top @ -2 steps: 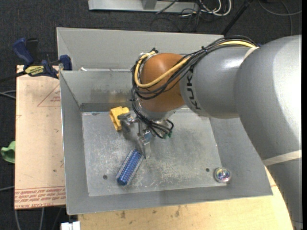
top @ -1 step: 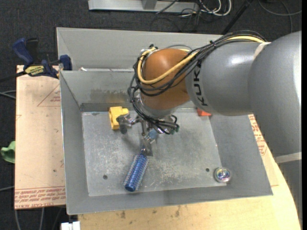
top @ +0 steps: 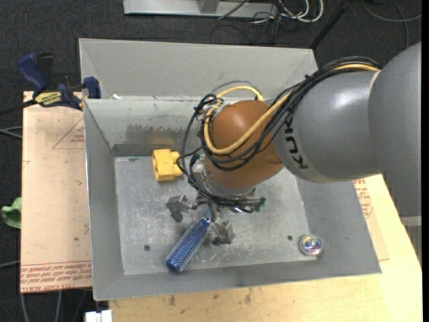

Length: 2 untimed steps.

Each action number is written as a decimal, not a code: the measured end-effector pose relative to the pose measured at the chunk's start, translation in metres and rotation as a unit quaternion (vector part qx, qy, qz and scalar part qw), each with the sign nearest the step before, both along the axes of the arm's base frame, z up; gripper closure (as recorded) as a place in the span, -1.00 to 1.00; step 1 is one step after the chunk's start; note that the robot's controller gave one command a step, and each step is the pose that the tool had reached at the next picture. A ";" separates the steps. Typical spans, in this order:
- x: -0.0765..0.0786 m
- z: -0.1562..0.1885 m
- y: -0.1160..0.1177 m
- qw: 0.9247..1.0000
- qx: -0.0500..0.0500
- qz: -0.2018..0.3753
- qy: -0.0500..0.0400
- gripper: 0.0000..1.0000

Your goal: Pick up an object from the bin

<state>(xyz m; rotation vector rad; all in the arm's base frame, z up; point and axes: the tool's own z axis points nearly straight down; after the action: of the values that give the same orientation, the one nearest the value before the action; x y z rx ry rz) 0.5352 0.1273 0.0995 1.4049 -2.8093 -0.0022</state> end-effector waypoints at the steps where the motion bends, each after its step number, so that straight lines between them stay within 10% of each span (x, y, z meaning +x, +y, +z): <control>1: -0.006 -0.031 0.015 0.997 0.000 0.071 0.001 -1.00; 2: -0.006 -0.031 0.016 0.998 0.000 0.069 0.000 -1.00</control>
Offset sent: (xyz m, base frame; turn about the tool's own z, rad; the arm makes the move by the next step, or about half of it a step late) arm -0.0053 0.0146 -0.0295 -0.1449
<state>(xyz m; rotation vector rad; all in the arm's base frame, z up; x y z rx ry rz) 0.5294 0.1433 0.0687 1.5962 -2.7060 -0.0031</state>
